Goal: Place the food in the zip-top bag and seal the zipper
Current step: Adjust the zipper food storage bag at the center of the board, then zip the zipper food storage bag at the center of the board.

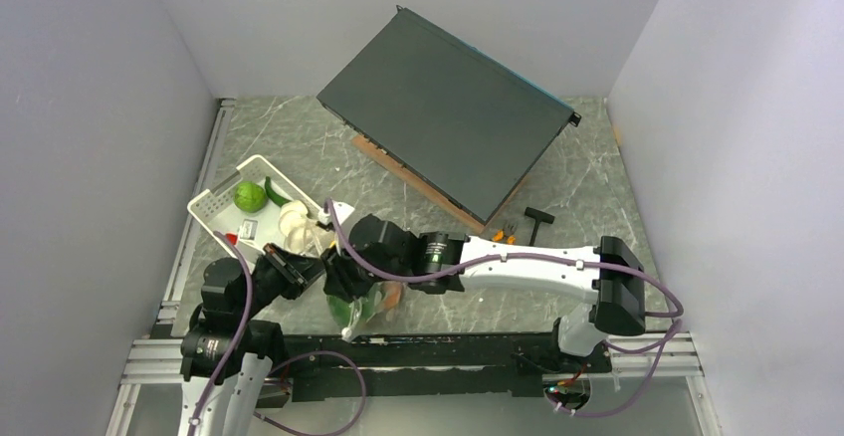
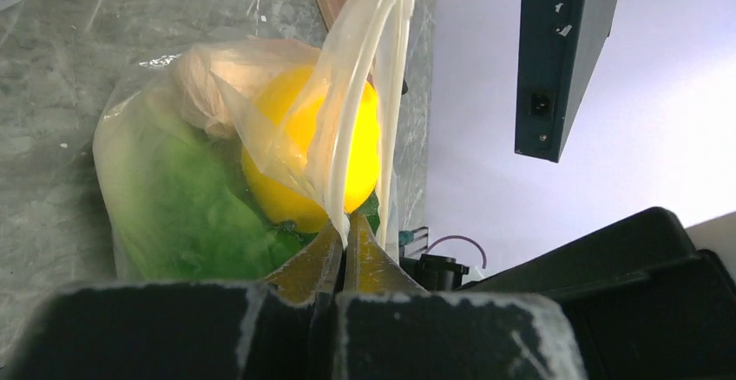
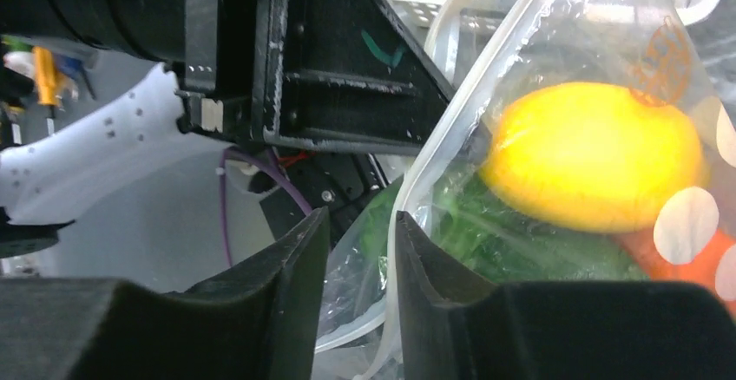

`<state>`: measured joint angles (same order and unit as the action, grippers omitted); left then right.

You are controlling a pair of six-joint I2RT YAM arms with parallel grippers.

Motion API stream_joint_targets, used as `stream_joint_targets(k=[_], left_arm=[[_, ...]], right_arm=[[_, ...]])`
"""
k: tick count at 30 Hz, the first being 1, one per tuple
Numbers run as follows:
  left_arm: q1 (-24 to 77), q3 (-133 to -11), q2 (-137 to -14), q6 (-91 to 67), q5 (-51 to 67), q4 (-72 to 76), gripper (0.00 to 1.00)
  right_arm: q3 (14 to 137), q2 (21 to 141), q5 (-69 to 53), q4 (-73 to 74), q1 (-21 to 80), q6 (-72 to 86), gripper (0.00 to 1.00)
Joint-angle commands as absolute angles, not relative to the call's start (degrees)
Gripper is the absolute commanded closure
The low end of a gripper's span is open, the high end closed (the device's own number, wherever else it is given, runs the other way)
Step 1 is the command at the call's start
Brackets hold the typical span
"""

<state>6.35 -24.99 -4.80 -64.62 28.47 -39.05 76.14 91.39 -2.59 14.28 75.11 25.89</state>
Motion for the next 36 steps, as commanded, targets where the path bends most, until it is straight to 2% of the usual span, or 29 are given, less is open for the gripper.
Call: stream_joint_targets(k=[1,3,6,9,15,20,24,28,36], left_arm=[[6.5,-25.1,-3.3,-66.2,26.9,-38.9,1.00],[6.5,-24.8,-2.6,-66.2,26.6,-39.4,1.00],[6.5,-24.6,-2.0,-66.5,26.3,-39.8,1.00],[6.5,-24.8,-1.5,-66.6,25.9,-40.4,1.00],[6.6,-24.4,-1.5,-67.1,25.7,-39.9,1.00],[6.5,-24.8,-1.5,-67.3,25.5,-40.3,1.00],[6.5,-25.7,-1.5,-67.5,24.9,-40.8,1.00],[6.5,-26.3,-2.0,-67.5,24.7,-41.0,1.00],[6.5,-27.1,-2.4,-67.2,24.1,-42.6,1.00]], right_arm=[[80.3,89.8,5.4,22.3,77.2,20.9,0.58],[80.6,88.7,7.7,24.8,78.4,19.6,0.45],[79.8,86.1,9.2,26.5,79.5,18.4,0.19],[78.9,83.3,9.6,28.4,80.3,17.8,0.01],[75.3,75.4,13.2,31.1,82.4,17.9,0.00],[64.0,67.3,17.4,22.5,85.6,17.6,0.00],[48.4,62.1,31.7,5.0,93.0,15.2,0.00],[36.0,60.9,44.8,-17.9,99.7,6.0,0.01],[34.7,69.8,51.8,-39.4,104.8,-10.0,0.05]])
